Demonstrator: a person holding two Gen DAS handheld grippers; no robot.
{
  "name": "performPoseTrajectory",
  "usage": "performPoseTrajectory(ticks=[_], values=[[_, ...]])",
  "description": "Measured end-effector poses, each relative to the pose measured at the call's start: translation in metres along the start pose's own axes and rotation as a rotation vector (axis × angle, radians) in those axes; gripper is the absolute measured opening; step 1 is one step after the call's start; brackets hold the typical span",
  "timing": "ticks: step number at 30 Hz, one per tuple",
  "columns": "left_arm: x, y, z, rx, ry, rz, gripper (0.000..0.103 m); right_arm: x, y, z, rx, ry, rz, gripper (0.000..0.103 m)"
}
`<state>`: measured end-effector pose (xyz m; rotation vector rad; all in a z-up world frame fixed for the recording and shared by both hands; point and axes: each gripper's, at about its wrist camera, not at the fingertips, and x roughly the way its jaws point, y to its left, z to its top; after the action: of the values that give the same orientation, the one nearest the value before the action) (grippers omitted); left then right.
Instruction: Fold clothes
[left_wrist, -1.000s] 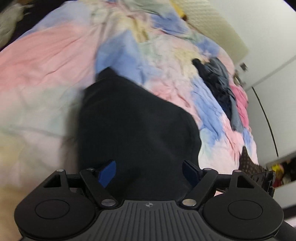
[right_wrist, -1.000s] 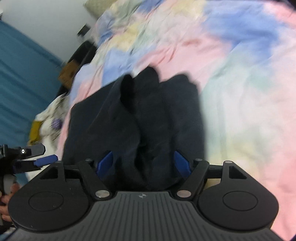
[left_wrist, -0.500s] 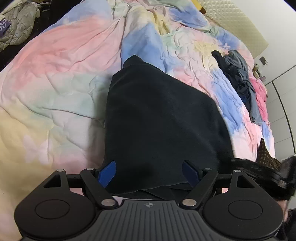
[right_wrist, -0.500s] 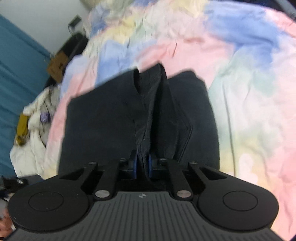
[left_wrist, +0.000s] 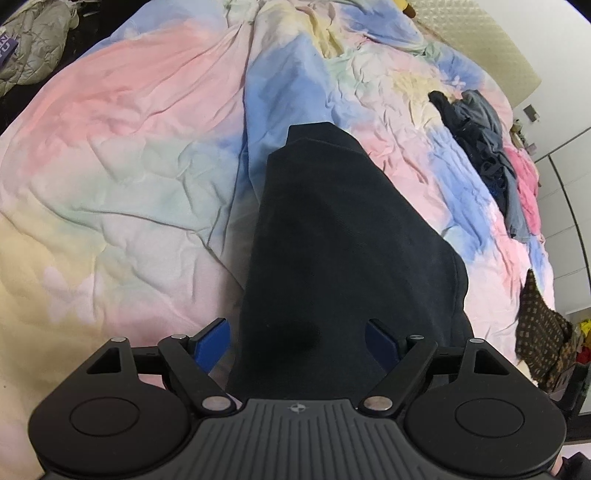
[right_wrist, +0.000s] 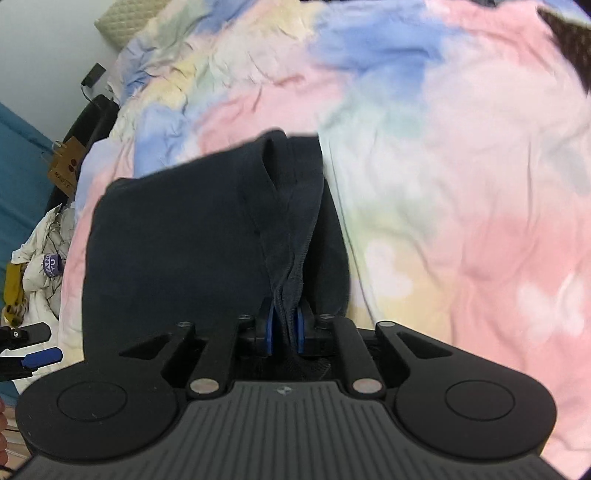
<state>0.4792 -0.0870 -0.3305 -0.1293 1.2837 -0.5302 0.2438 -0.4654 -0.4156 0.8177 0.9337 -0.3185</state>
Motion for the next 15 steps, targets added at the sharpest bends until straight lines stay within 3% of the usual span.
performPoseTrajectory(ticks=[7, 9, 10, 11, 15], values=[[0.020, 0.004, 0.016, 0.025, -0.005, -0.020, 0.089, -0.005, -0.003, 0.007, -0.025, 0.016, 0.027, 0.035], [0.030, 0.006, 0.021, 0.037, 0.008, -0.028, 0.090, -0.008, -0.009, 0.012, -0.017, 0.006, 0.060, 0.048], [0.035, 0.006, 0.023, 0.043, 0.016, -0.030, 0.090, -0.010, -0.011, 0.014, -0.012, 0.001, 0.077, 0.065], [0.041, 0.007, 0.025, 0.048, 0.024, -0.034, 0.090, -0.009, -0.014, 0.016, -0.010, -0.002, 0.093, 0.073], [0.063, 0.006, 0.029, 0.066, 0.063, -0.057, 0.090, 0.013, -0.017, 0.031, -0.021, 0.033, 0.103, 0.084]])
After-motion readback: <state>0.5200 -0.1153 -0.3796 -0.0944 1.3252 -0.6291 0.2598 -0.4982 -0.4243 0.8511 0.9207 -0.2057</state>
